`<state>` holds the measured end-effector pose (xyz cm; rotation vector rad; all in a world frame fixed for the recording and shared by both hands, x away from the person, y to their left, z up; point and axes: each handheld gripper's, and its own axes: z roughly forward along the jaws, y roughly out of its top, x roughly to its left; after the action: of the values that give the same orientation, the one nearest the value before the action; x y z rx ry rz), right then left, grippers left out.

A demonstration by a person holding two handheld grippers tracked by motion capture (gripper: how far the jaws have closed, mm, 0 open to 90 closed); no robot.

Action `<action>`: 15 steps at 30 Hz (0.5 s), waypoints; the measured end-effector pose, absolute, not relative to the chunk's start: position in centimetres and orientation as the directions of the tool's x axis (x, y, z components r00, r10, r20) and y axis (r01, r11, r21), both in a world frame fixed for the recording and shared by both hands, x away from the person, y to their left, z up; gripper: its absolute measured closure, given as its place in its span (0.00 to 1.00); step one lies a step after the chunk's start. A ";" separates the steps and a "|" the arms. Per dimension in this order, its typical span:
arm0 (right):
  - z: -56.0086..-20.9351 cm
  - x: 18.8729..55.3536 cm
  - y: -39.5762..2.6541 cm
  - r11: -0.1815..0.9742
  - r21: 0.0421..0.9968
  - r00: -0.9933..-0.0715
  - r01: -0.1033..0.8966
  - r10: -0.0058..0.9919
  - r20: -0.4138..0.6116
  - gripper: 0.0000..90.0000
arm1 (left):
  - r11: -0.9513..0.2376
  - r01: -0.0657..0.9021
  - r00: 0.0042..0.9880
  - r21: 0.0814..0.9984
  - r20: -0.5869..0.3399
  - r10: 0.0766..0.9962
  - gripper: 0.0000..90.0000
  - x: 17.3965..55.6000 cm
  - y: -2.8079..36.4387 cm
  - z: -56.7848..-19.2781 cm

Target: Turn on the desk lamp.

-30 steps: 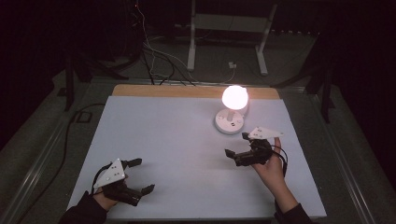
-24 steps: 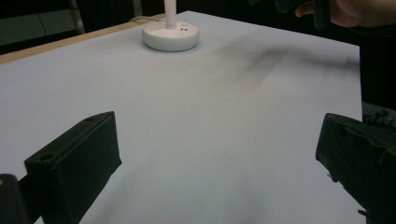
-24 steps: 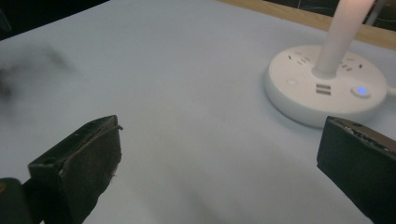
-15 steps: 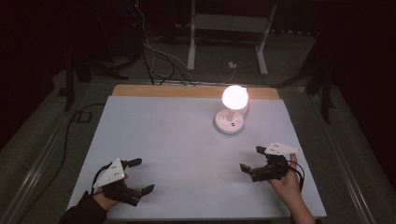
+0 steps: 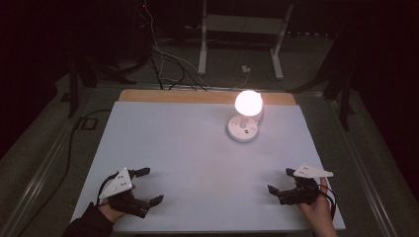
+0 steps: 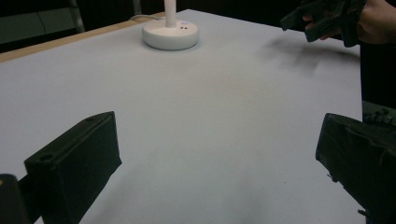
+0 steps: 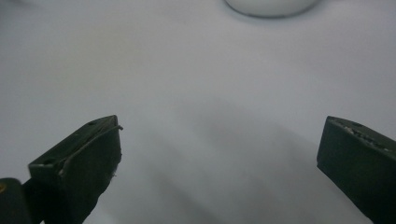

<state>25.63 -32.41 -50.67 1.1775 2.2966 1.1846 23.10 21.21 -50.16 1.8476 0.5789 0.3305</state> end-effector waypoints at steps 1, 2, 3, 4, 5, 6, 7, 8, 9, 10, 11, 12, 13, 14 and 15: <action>-50.8 25.5 -32.6 0.323 0.779 -0.615 0.537 0.782 0.100 0.00 | -0.261 0.231 0.839 0.937 -0.056 0.542 0.00 23.1 21.2 -50.2; -51.0 25.3 -32.7 0.324 0.778 -0.611 0.539 0.786 0.096 0.00 | -0.262 0.232 0.838 0.937 -0.056 0.542 0.00 23.1 21.2 -50.2; -51.1 25.2 -32.8 0.332 0.772 -0.608 0.542 0.789 0.087 0.00 | -0.262 0.232 0.838 0.937 -0.056 0.542 0.00 23.1 21.2 -50.2; -51.3 25.1 -32.8 0.340 0.770 -0.607 0.540 0.791 0.076 0.00 | -0.264 0.231 0.839 0.936 -0.054 0.542 0.00 23.1 21.2 -50.2; -51.4 25.0 -32.8 0.349 0.767 -0.607 0.538 0.792 0.065 0.00 | -0.264 0.231 0.839 0.936 -0.054 0.541 0.00 23.1 21.2 -50.2; -51.6 24.9 -32.8 0.356 0.763 -0.606 0.540 0.793 0.058 0.00 | -0.263 0.231 0.840 0.937 -0.055 0.539 0.00 23.1 21.2 -50.2; -51.6 24.9 -32.8 0.356 0.763 -0.606 0.540 0.793 0.058 0.00 | -0.264 0.229 0.843 0.937 -0.055 0.536 0.00 23.1 21.2 -50.2; -51.7 25.0 -32.9 0.355 0.763 -0.605 0.541 0.794 0.059 0.00 | -0.267 0.229 0.844 0.936 -0.054 0.533 0.00 23.1 21.1 -50.2; -51.8 25.1 -32.9 0.354 0.765 -0.602 0.539 0.796 0.056 0.00 | -0.270 0.228 0.844 0.936 -0.051 0.534 0.00 23.1 21.1 -50.2; -51.8 25.2 -32.9 0.358 0.766 -0.600 0.534 0.799 0.045 0.00 | -0.273 0.225 0.844 0.935 -0.047 0.534 0.00 23.1 21.1 -50.2; -51.8 25.2 -32.9 0.361 0.767 -0.597 0.530 0.802 0.035 0.00 | -0.271 0.225 0.844 0.936 -0.049 0.534 0.00 23.1 21.1 -50.2; -51.8 25.4 -32.8 0.368 0.770 -0.600 0.521 0.800 0.024 0.00 | -0.266 0.226 0.845 0.937 -0.052 0.532 0.00 23.1 21.1 -50.2; -51.8 25.5 -32.7 0.368 0.770 -0.599 0.521 0.800 0.023 0.00 | -0.265 0.227 0.845 0.937 -0.055 0.532 0.00 23.1 21.1 -50.2; -51.8 25.5 -32.7 0.369 0.771 -0.601 0.519 0.799 0.022 0.00 | -0.265 0.230 0.844 0.936 -0.057 0.533 0.00 23.1 21.1 -50.2; -51.8 25.5 -32.7 0.369 0.771 -0.601 0.519 0.799 0.022 0.00 | -0.267 0.232 0.844 0.935 -0.057 0.533 0.00 23.1 21.2 -50.2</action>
<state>25.53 -32.66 -51.78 1.1517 2.2794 1.0894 23.14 21.15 -50.20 1.8537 0.5767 0.3213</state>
